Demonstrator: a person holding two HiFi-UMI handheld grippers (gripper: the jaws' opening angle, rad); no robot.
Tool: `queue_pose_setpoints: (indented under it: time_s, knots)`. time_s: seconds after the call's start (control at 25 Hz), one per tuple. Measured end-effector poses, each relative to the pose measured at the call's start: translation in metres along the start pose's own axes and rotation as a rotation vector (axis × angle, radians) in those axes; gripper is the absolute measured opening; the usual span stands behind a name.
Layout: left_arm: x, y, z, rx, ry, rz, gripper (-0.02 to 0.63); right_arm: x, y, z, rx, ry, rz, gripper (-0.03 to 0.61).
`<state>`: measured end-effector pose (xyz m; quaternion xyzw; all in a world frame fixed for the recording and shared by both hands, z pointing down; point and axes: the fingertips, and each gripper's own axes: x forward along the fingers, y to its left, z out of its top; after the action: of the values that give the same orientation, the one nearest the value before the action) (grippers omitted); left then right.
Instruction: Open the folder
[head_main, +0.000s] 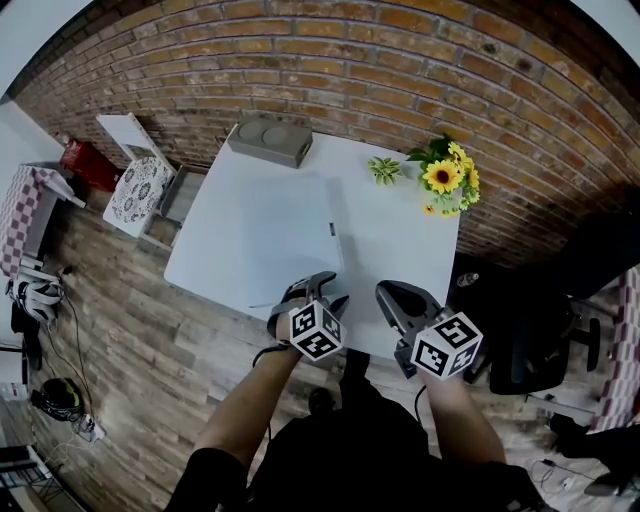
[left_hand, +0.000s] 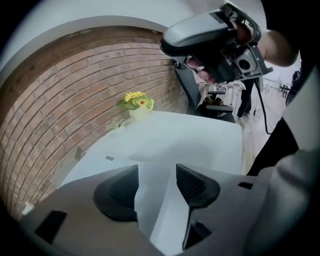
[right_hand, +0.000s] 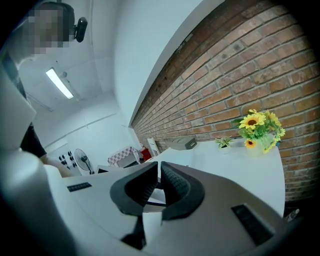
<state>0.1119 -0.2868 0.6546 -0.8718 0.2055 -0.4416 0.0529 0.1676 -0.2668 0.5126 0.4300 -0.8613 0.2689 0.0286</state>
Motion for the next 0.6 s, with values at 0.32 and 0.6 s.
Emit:
queue_pose_setpoints:
  time_s: [0.32,0.6]
  knots:
    - [0.012,-0.004,-0.015,0.111,0.097,0.0,0.212,0.002,-0.007,0.002,0.008,0.001,0.01,0.031]
    - [0.004,-0.002,-0.011,0.101,0.114,-0.02,0.095,0.017,-0.004,0.011,0.015,0.003,0.075,0.026]
